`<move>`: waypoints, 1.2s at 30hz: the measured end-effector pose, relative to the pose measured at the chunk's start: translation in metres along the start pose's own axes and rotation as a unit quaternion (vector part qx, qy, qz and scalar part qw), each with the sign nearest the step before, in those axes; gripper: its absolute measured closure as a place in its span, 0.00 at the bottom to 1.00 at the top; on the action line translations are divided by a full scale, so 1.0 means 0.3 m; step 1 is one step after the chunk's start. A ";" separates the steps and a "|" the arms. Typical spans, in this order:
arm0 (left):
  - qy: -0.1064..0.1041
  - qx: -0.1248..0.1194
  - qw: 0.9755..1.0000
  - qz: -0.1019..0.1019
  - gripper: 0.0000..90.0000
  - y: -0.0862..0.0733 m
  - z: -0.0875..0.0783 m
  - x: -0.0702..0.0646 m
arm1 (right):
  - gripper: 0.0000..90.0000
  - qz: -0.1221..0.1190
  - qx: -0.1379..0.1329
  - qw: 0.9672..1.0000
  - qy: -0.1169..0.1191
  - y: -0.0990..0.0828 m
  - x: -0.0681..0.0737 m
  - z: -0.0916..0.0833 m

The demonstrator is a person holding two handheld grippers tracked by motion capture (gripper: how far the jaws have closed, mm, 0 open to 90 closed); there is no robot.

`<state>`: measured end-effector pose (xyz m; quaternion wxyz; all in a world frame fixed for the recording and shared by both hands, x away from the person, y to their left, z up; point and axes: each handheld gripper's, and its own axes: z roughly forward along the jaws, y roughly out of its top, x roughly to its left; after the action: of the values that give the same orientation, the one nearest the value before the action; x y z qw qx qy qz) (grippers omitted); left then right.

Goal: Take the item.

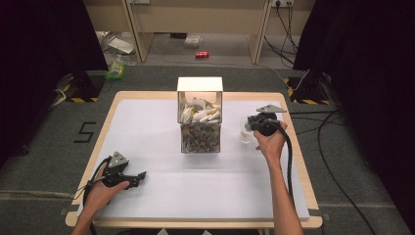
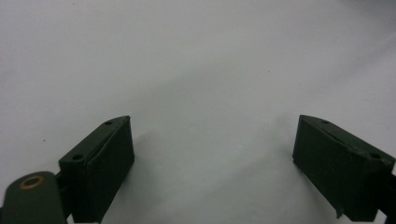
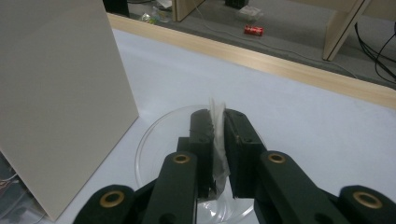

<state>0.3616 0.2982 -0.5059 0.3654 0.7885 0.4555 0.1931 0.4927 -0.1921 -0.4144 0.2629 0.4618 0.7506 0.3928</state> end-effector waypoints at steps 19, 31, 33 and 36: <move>0.000 0.000 1.000 0.000 0.13 0.000 0.000 0.000 | 0.69 0.011 -0.020 1.000 -0.007 0.015 -0.010 -0.063; 0.000 0.000 1.000 0.000 0.13 0.000 0.000 0.000 | 0.33 0.022 -0.005 1.000 -0.006 0.008 0.001 -0.122; 0.000 0.000 1.000 0.000 0.13 0.000 0.000 0.000 | 0.31 0.026 -0.006 1.000 -0.008 0.004 0.002 -0.129; 0.000 0.000 1.000 0.000 0.13 0.000 0.000 0.000 | 0.30 0.026 -0.006 1.000 -0.008 -0.003 0.005 -0.138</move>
<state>0.3617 0.2981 -0.5059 0.3653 0.7886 0.4554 0.1931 0.4605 -0.2053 -0.3923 0.2611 0.4832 0.7337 0.4000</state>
